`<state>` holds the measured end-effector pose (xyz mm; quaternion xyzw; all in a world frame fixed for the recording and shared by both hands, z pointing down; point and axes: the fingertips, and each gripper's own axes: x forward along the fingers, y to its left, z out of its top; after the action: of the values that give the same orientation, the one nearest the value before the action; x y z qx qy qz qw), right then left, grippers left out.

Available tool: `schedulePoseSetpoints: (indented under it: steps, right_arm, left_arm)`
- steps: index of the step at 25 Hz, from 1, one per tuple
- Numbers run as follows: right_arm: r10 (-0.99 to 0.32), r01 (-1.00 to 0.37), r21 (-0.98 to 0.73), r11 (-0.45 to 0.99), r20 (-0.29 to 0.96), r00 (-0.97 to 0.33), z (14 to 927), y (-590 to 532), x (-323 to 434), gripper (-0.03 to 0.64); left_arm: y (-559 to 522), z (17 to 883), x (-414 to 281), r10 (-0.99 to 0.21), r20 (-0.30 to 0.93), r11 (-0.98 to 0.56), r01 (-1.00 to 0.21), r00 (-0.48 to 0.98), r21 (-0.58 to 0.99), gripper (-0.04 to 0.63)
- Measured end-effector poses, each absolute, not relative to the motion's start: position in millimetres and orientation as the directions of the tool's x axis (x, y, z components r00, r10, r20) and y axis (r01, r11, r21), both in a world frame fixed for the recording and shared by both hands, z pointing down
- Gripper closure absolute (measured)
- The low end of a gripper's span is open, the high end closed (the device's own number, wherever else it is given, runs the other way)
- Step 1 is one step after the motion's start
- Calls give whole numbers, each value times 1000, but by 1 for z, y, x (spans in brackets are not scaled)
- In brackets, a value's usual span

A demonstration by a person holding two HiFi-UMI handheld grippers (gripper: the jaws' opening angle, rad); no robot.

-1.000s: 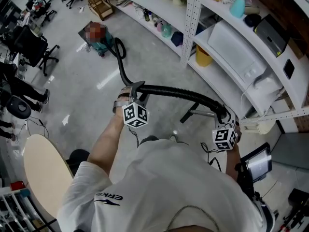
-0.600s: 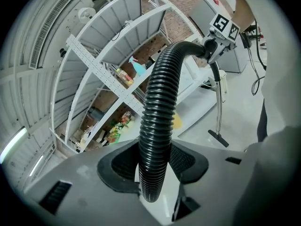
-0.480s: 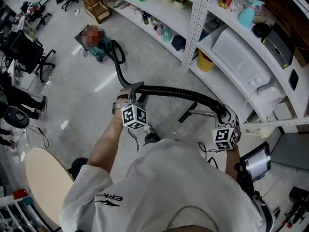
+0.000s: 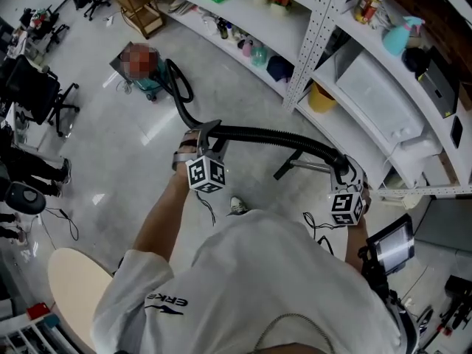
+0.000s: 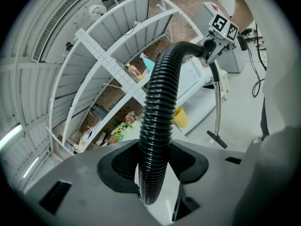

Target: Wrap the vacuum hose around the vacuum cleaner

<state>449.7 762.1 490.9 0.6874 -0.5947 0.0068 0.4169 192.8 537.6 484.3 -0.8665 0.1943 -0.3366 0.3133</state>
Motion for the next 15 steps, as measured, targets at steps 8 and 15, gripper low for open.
schedulePoseSetpoints:
  steps: [8, 15]
  right_arm:
    - [-802, -823, 568, 35, 507, 316, 490, 716, 413, 443]
    - [-806, -833, 551, 52, 516, 291, 487, 678, 382, 443]
  left_arm:
    - [483, 486, 163, -536, 450, -729, -124, 714, -673, 428]
    - [442, 478, 136, -553, 436, -717, -139, 710, -683, 428]
